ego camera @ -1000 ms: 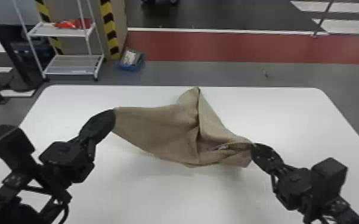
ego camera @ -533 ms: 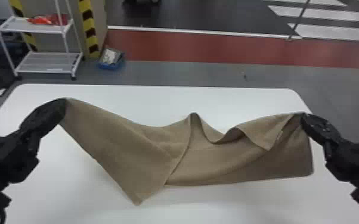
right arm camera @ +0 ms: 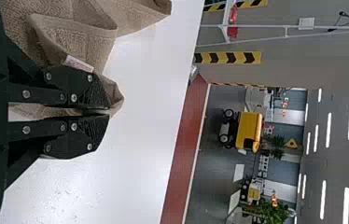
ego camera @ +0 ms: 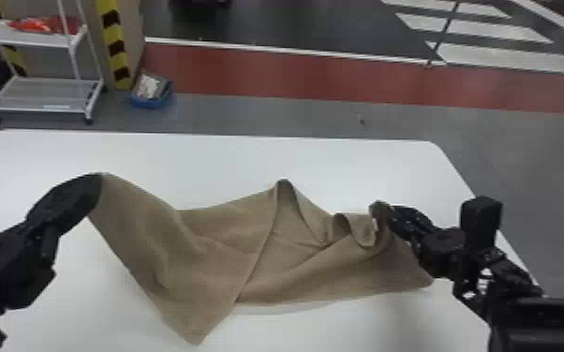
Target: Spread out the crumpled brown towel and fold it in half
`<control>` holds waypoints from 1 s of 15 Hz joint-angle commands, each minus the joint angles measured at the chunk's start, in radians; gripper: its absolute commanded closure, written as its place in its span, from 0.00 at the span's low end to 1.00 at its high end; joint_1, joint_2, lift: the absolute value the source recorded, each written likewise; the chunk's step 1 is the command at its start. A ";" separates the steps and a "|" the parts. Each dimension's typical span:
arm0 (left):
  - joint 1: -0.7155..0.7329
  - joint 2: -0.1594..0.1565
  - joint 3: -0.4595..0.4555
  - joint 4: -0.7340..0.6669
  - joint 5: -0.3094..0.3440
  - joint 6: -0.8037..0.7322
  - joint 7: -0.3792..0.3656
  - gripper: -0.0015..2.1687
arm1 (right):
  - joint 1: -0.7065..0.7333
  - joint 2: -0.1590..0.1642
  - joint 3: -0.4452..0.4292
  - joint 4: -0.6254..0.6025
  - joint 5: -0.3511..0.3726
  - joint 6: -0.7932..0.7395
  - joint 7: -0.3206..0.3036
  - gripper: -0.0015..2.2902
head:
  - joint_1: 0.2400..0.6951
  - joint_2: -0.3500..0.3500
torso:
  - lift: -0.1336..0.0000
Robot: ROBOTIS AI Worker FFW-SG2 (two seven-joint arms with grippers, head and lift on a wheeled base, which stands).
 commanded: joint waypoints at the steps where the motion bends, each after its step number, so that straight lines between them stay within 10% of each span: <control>1: -0.005 -0.001 -0.003 0.015 -0.018 0.004 0.004 0.67 | 0.009 -0.002 -0.018 0.023 0.013 -0.063 -0.020 0.00 | 1.00 0.26 | 0.08; 4: -0.046 -0.006 -0.030 0.056 -0.055 0.004 0.022 0.60 | 0.081 -0.002 -0.126 -0.026 -0.004 -0.136 -0.021 0.03 | 1.00 0.24 | 0.08; 6: -0.074 -0.011 -0.055 0.082 -0.086 0.007 0.039 0.02 | 0.141 -0.002 -0.184 -0.082 -0.050 -0.167 -0.018 0.03 | 1.00 0.17 | 0.08; 11: -0.089 -0.035 -0.087 0.107 -0.250 0.078 0.104 0.01 | 0.262 0.022 -0.236 -0.198 -0.139 -0.262 -0.004 0.03 | 1.00 0.11 | 0.08; 15: 0.023 -0.026 -0.052 0.052 -0.205 0.069 -0.004 0.02 | 0.279 0.033 -0.222 -0.214 -0.140 -0.265 0.002 0.03 | 1.00 0.15 | 0.08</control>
